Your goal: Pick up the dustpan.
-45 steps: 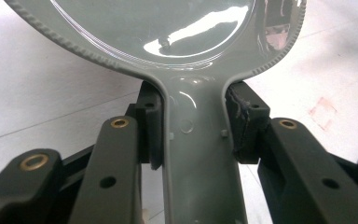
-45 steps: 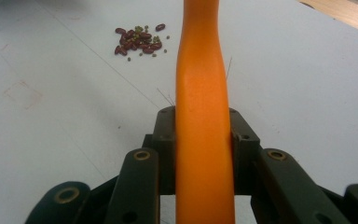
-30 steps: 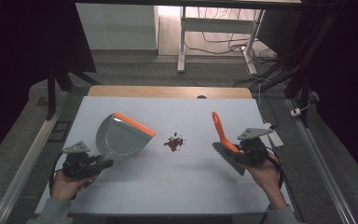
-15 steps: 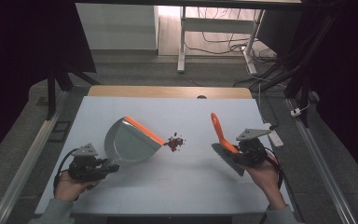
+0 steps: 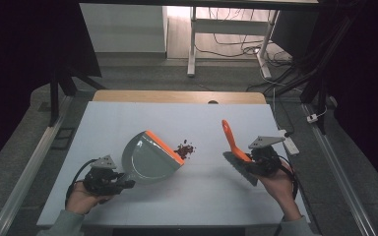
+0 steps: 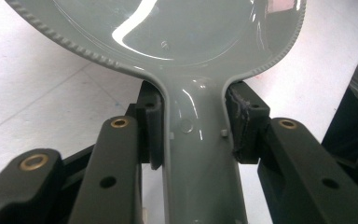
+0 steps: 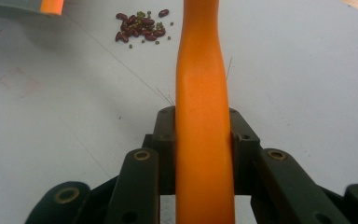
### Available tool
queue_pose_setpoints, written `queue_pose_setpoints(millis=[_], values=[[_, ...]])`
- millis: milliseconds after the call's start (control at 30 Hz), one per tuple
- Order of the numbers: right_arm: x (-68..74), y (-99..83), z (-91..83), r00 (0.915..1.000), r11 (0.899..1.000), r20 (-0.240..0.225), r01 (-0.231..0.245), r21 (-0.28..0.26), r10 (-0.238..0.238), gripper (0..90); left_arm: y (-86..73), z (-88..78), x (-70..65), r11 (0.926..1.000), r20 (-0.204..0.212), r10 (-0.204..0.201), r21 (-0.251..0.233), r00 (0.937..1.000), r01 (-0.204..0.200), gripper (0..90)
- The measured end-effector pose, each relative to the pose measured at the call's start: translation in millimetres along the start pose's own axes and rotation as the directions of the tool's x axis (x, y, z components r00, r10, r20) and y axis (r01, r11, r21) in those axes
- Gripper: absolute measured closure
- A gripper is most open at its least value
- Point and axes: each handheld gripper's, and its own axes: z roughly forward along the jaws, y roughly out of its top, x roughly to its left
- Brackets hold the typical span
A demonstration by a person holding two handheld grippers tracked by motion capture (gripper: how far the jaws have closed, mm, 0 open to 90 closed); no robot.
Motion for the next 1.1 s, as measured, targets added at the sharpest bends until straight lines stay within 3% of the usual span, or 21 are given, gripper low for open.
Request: queue_pose_setpoints(millis=[133, 233, 533, 1100], values=[[0.7, -0.4, 1.6, 1.0000, 1.000, 0.000, 0.002, 0.009, -0.002, 70.7, 2.4, 5.9, -5.9, 0.9987, 0.016, 0.034, 0.038, 0.9993, -0.035, 61.5], [0.6, -0.6, 2.1, 1.0000, 1.000, -0.001, 0.002, 0.009, -0.002, 70.7, 2.8, 9.0, -7.2, 0.9976, 0.024, 0.037, 0.058, 0.9990, -0.038, 61.5], [0.5, -1.3, 3.1, 1.0000, 1.000, -0.001, -0.002, 0.011, 0.002, 70.7, -1.0, 9.7, -0.3, 0.9958, 0.017, -0.004, 0.091, 0.9998, 0.002, 61.4], [1.8, 4.5, 3.0, 0.9999, 1.000, 0.011, 0.006, -0.005, -0.006, 70.7, -0.9, 16.7, 0.5, 0.9900, 0.032, -0.012, 0.141, 0.9994, 0.008, 61.5]])
